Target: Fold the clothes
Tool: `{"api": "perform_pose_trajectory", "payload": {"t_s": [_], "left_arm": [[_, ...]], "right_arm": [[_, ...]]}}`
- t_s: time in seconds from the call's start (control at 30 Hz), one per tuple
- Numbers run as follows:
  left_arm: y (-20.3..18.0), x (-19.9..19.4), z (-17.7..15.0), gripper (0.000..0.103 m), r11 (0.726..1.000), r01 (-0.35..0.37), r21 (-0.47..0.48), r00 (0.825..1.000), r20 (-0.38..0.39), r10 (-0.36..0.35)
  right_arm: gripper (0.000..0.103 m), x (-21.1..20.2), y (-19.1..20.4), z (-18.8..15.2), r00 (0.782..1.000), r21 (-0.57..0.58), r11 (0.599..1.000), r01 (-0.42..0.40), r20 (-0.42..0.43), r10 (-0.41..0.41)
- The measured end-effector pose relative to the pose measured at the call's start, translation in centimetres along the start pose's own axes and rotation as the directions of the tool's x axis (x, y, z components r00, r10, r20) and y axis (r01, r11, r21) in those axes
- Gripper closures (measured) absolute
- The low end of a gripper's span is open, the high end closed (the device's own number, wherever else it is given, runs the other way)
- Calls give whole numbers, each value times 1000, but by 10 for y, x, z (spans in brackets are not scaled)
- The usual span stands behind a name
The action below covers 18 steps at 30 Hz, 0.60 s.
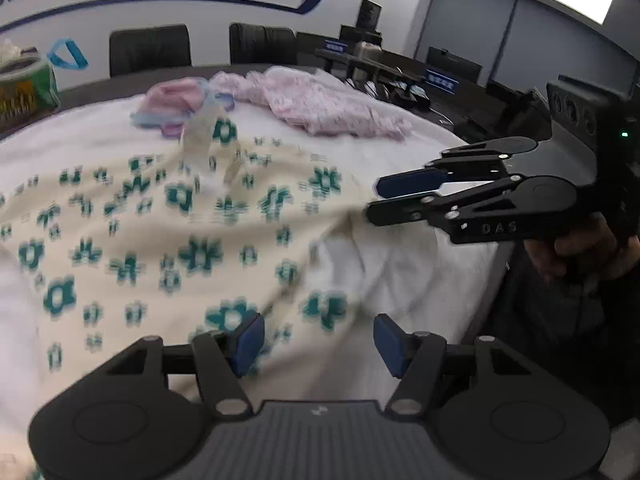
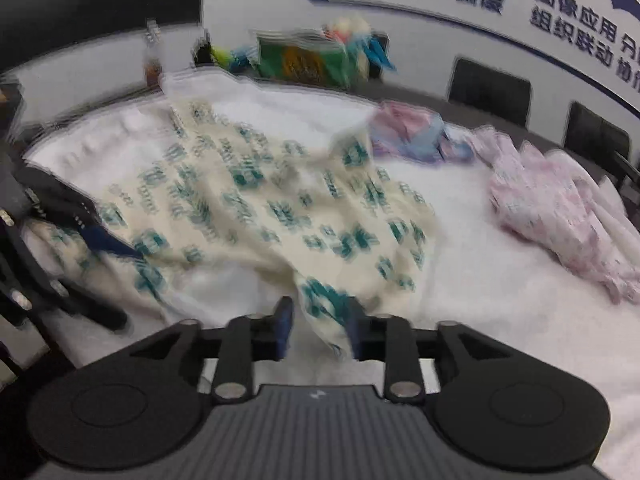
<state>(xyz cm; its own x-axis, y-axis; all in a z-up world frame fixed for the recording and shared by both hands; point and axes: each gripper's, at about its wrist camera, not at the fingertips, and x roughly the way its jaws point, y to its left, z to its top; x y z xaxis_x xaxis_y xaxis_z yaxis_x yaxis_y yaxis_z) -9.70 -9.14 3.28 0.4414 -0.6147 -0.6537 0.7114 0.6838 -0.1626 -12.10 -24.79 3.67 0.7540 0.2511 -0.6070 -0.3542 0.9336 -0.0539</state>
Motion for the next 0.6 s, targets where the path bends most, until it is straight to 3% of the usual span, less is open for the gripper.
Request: {"api": "perform_pose_trajectory", "payload": {"t_s": [0.13,0.2,0.23,0.27,0.37,0.5,0.6], "left_arm": [[-23,16,17,46,989,-120,85,993,9,120],[-35,26,18,77,974,-178,136,984,2,180],[-41,31,19,79,966,-204,158,978,0,206],[-39,29,15,79,971,-200,133,979,4,202],[-32,22,4,92,980,-189,57,982,14,188],[-23,13,-11,98,984,-171,-43,985,30,172],[-26,6,-16,100,984,-174,-48,983,56,176]], "right_arm": [[70,20,1,34,998,-55,998,-9,61,12],[70,42,-4,53,998,-66,997,-51,43,54],[70,53,-6,63,997,-71,995,-73,34,75],[70,64,-8,71,995,-74,993,-93,21,95],[71,98,-6,84,983,-109,978,-178,-60,173],[71,133,-9,85,974,-129,971,-201,-137,183],[74,146,-20,84,961,-102,967,-234,-177,214]]}}
